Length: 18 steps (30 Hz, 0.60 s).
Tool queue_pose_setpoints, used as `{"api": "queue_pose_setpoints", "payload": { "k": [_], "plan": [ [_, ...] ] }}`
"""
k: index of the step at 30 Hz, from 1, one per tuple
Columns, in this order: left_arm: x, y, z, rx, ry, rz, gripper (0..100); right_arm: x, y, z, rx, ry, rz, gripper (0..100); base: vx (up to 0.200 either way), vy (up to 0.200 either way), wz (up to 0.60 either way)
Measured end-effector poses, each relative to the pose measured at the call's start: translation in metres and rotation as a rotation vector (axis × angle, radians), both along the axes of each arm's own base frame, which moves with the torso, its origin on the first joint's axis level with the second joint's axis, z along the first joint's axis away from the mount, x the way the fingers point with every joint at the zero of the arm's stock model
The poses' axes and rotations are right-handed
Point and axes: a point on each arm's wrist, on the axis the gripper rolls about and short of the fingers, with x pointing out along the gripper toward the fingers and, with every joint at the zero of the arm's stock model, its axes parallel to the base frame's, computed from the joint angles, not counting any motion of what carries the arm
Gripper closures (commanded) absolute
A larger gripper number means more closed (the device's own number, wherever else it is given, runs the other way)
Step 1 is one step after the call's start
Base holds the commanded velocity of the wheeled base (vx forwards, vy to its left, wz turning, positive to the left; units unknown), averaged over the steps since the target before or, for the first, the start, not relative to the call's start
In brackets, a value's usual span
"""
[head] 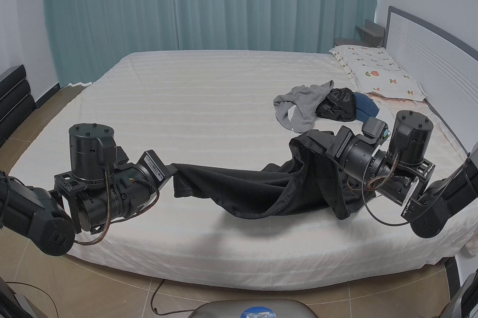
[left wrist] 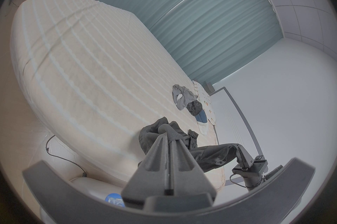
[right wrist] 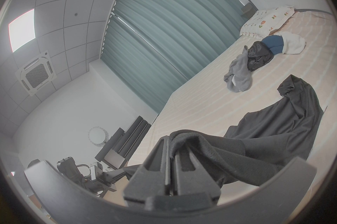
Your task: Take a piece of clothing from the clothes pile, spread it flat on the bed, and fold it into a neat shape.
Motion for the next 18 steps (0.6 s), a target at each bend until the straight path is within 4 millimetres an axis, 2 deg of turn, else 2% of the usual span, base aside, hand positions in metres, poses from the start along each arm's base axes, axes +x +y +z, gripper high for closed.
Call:
{"api": "queue_pose_setpoints", "payload": {
  "k": [18],
  "plan": [
    [-0.0002,0.0,0.0004,-0.001,-0.001,-0.001,100,-0.0006,-0.0001,0.004,0.017,-0.031,0.001,100,0.0,0.2,0.0]
  ]
}}
